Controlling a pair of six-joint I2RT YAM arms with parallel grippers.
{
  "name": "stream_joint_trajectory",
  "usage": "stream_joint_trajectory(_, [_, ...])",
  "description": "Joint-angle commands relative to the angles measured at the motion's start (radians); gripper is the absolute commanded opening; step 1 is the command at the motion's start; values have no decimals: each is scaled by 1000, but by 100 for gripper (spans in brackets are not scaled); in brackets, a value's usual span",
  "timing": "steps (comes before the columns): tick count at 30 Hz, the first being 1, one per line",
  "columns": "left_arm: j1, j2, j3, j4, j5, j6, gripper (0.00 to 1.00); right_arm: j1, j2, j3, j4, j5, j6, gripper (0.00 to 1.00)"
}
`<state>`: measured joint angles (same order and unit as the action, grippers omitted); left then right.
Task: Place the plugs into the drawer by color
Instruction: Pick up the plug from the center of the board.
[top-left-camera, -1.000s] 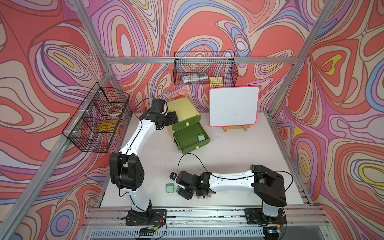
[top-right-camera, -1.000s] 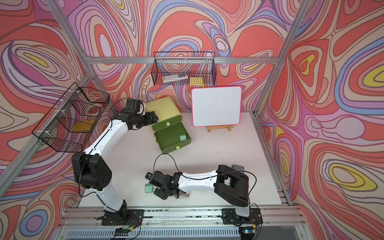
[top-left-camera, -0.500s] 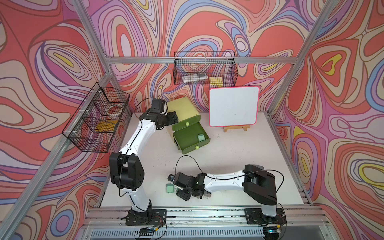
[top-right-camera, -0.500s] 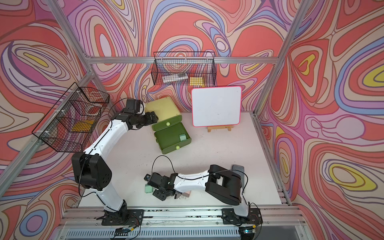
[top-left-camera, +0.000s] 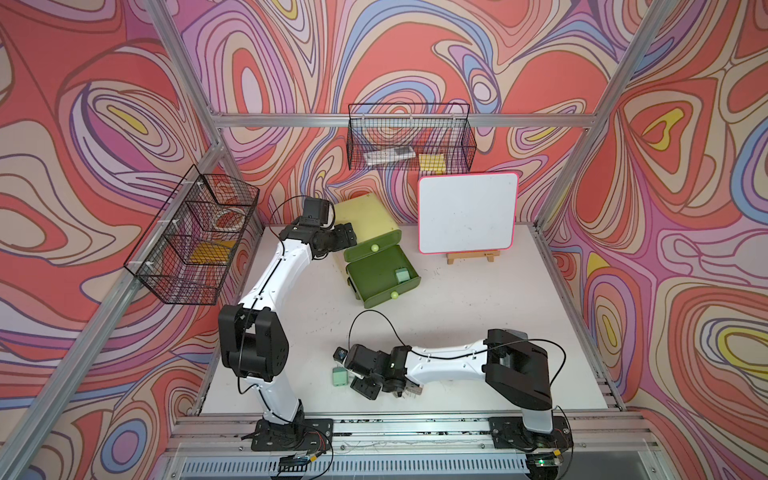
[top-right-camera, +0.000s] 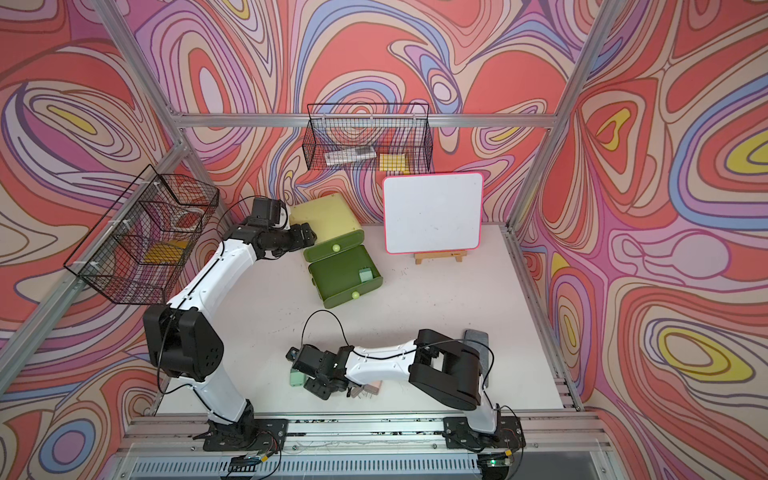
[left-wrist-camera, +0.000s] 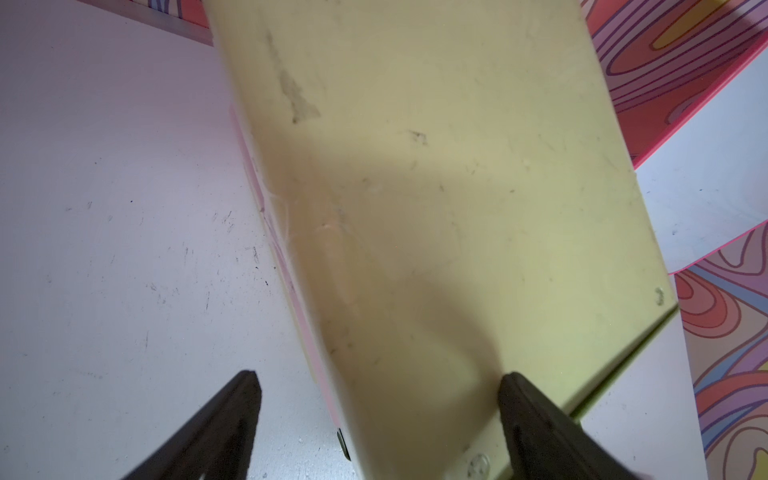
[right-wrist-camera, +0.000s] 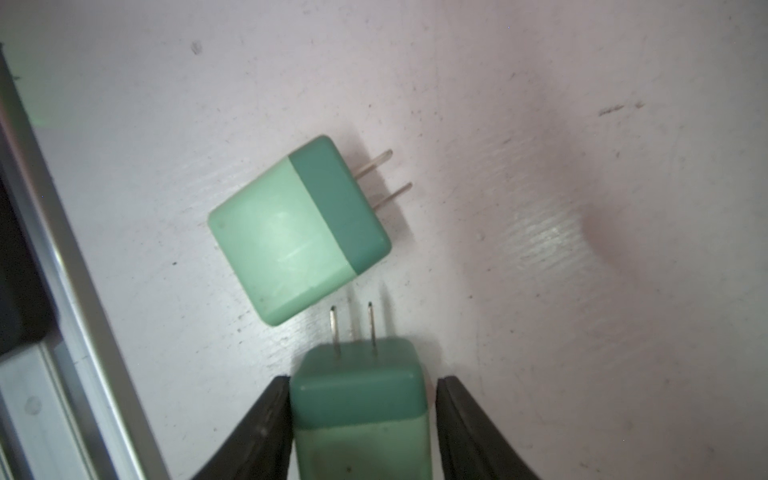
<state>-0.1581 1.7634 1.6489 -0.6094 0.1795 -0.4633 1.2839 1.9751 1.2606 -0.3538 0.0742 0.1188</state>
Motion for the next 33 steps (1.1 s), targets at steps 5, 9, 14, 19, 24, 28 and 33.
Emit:
stream_joint_trajectory(5, [0,35,-20,-88,-19,21,89,4,-2,23,-25,21,12,53])
stream_joint_trajectory(9, [0,34,-17,-87,-17,21,89,4,-7,28,-33,26,15,49])
stream_joint_trajectory(14, [0,35,-18,-89,-18,22,89,4,-21,31,-48,32,22,46])
stream_joint_trajectory(19, [0,36,-20,-87,-21,19,89,-1,-62,62,-97,77,51,44])
stream_joint_trajectory(24, [0,35,-24,-79,-20,14,89,-41,-107,112,-172,115,82,44])
stream_joint_trajectory(28, [0,45,-19,-81,-7,5,89,-118,-153,184,-236,121,78,44])
stream_joint_trajectory(33, [-1,38,-25,-74,1,-1,89,-235,-175,292,-302,115,45,44])
